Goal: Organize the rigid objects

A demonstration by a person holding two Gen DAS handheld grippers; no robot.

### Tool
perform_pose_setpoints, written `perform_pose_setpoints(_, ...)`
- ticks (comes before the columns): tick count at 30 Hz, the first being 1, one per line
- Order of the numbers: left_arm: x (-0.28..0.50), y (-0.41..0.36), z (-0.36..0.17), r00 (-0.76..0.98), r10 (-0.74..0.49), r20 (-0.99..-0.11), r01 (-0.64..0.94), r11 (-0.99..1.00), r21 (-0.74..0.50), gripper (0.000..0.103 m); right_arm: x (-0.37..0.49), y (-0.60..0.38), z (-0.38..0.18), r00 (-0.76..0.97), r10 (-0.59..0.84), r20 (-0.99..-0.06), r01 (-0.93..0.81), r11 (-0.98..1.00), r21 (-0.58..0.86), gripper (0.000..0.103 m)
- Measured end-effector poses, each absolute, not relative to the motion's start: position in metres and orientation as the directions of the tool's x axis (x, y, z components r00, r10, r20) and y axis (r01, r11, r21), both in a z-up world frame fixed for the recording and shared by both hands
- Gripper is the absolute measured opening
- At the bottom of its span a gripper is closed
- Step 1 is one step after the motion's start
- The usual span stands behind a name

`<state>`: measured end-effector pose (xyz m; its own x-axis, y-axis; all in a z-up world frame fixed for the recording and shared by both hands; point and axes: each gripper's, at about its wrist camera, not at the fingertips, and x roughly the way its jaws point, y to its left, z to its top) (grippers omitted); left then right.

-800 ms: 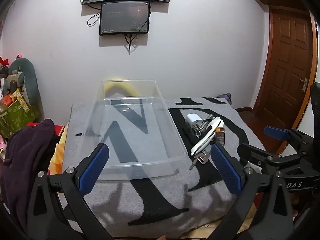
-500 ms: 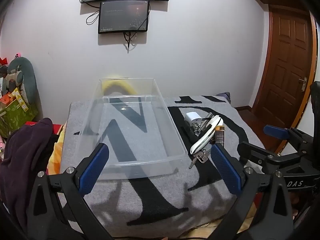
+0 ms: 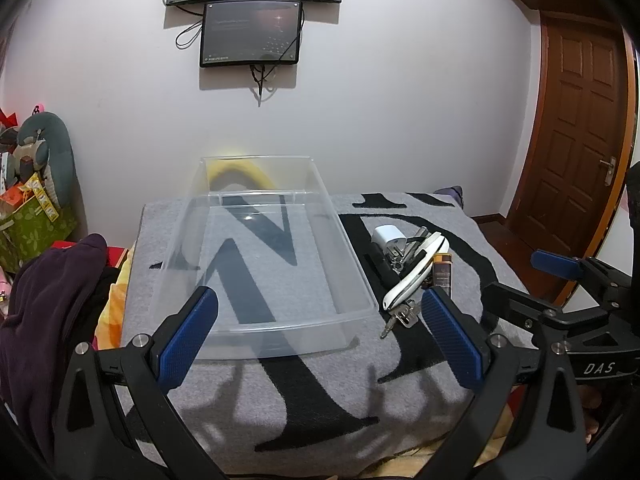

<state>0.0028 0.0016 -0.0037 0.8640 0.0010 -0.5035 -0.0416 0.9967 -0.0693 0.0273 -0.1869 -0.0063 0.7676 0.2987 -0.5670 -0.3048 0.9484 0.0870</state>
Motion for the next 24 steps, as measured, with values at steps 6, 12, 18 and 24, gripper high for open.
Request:
perform_pose_setpoints(6, 0.0027, 0.0020, -0.0034, 0.864, 0.000, -0.503, -0.042, 0.996, -0.072, 0.103, 0.0272, -0.1864, -0.0055, 0.767, 0.299, -0.568, -0.305, 0.948, 0.088, 0.103)
perform_pose_setpoints(12, 0.0029, 0.0017, -0.0033, 0.864, 0.000, -0.503, -0.042, 0.997, -0.072, 0.103, 0.0270, -0.1862, -0.0051, 0.767, 0.301, -0.567, -0.306, 0.948, 0.089, 0.103)
perform_pose_setpoints(18, 0.0026, 0.0024, -0.0033, 0.864, 0.000, -0.503, -0.041, 0.997, -0.072, 0.103, 0.0267, -0.1861, -0.0049, 0.767, 0.301, -0.567, -0.305, 0.948, 0.090, 0.103)
perform_pose_setpoints(24, 0.0027, 0.0027, -0.0031, 0.864, 0.000, -0.503, -0.043, 0.996, -0.073, 0.103, 0.0248, -0.1841, -0.0018, 0.767, 0.303, -0.565, -0.307, 0.947, 0.091, 0.103)
